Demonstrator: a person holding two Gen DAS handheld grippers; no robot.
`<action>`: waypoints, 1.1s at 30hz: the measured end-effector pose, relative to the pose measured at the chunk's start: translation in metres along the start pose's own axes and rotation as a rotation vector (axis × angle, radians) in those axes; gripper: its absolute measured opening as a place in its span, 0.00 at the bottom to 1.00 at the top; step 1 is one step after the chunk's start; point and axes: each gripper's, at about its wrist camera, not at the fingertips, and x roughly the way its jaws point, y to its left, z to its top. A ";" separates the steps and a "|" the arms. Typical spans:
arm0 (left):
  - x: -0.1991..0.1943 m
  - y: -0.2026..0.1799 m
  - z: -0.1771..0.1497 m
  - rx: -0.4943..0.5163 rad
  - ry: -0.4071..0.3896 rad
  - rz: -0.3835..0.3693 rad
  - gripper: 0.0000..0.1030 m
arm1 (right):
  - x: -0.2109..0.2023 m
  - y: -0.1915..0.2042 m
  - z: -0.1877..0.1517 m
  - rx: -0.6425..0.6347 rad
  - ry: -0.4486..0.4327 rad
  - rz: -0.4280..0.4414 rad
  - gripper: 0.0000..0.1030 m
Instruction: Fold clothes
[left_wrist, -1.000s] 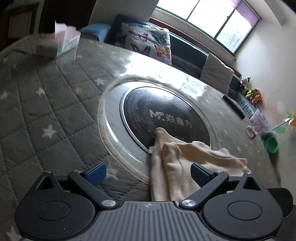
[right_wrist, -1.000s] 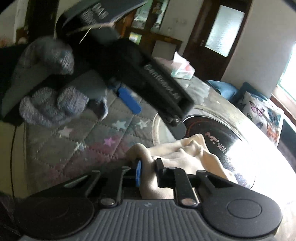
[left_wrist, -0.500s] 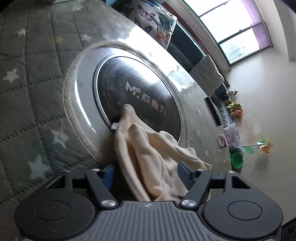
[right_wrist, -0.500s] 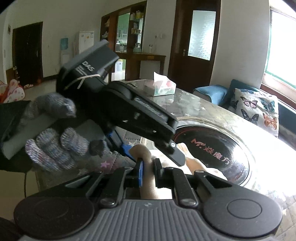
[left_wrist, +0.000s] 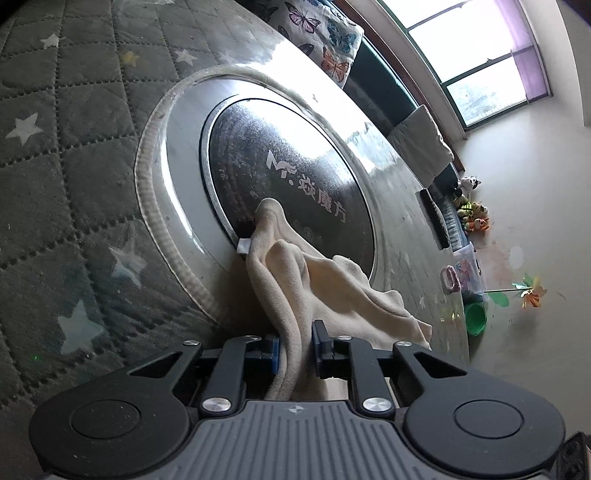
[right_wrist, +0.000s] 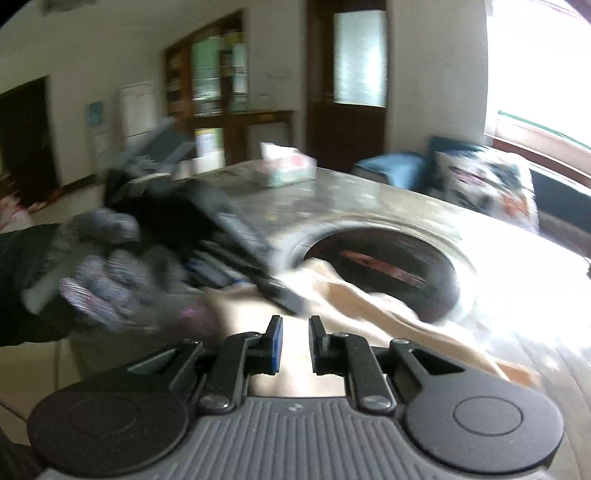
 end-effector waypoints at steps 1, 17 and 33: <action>0.000 0.000 0.000 0.003 -0.001 0.002 0.18 | -0.002 -0.012 -0.003 0.032 0.006 -0.035 0.13; 0.007 -0.013 -0.003 0.071 -0.019 0.055 0.18 | -0.017 -0.141 -0.055 0.410 0.027 -0.318 0.20; 0.008 -0.079 -0.004 0.246 -0.082 0.070 0.14 | -0.039 -0.149 -0.058 0.522 -0.078 -0.227 0.07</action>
